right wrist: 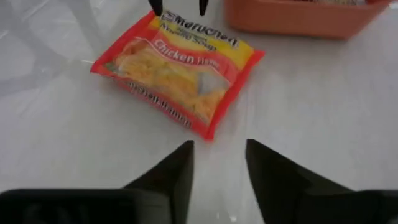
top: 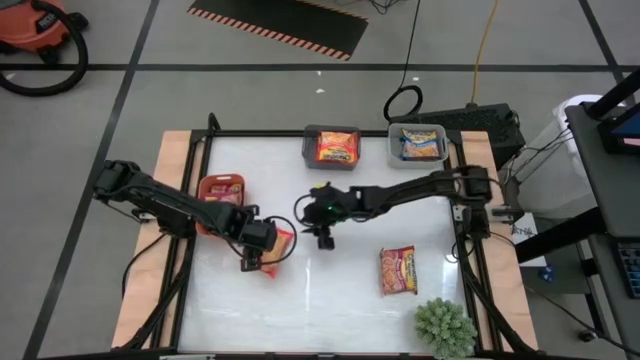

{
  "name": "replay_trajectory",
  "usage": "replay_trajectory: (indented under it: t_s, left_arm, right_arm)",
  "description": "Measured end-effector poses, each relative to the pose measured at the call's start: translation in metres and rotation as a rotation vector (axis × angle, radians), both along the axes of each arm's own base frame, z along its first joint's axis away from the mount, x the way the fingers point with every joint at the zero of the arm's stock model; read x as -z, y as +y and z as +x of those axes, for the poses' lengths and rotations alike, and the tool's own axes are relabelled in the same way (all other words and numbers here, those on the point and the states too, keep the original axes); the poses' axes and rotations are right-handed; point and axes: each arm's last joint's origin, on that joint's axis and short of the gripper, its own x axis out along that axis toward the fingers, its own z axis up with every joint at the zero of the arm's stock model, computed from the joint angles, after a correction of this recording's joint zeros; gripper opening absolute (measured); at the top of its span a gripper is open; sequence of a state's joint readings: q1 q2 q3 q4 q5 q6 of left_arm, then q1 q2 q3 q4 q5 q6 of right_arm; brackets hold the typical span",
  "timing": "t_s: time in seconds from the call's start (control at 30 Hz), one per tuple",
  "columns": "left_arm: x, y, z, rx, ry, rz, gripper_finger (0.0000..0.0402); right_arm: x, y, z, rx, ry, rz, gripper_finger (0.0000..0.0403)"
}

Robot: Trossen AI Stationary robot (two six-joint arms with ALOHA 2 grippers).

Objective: Sort Maruchan noodles
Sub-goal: Put the orange noodle pack into the black bin

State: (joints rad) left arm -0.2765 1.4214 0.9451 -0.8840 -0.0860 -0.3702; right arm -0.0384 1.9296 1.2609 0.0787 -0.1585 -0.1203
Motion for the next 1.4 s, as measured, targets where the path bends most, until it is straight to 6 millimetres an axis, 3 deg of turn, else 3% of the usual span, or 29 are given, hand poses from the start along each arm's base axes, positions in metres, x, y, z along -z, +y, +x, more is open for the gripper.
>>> replay_trajectory:
  t_s: [0.13, 0.27, 0.8, 0.93, 1.1, 1.4]
  left_arm:
    - [-0.001, -0.006, -0.003, 0.022, 0.005, -0.001, 0.0182]
    - [-0.001, -0.010, -0.004, 0.045, 0.006, -0.001, 0.0182]
    - [-0.001, -0.010, -0.004, 0.087, -0.002, 0.012, 0.0182]
    - [-0.001, -0.010, -0.003, 0.092, -0.009, 0.022, 0.0182]
    - [-0.001, -0.010, -0.003, 0.102, -0.010, 0.026, 0.0182]
    - [-0.001, -0.010, -0.003, 0.136, -0.009, 0.034, 0.0182]
  right_arm:
    - [0.015, 0.004, 0.018, -0.028, -0.038, -0.024, 0.0182]
    - [0.035, 0.007, 0.029, -0.037, -0.045, -0.025, 0.0199]
    - [0.063, 0.004, 0.041, -0.124, -0.072, 0.017, 0.0178]
    - [0.080, 0.005, 0.043, -0.122, -0.066, 0.035, 0.0162]
    - [0.085, 0.005, 0.044, -0.146, -0.090, 0.047, 0.0130]
    - [0.080, 0.001, 0.044, -0.141, -0.103, 0.027, 0.0014]
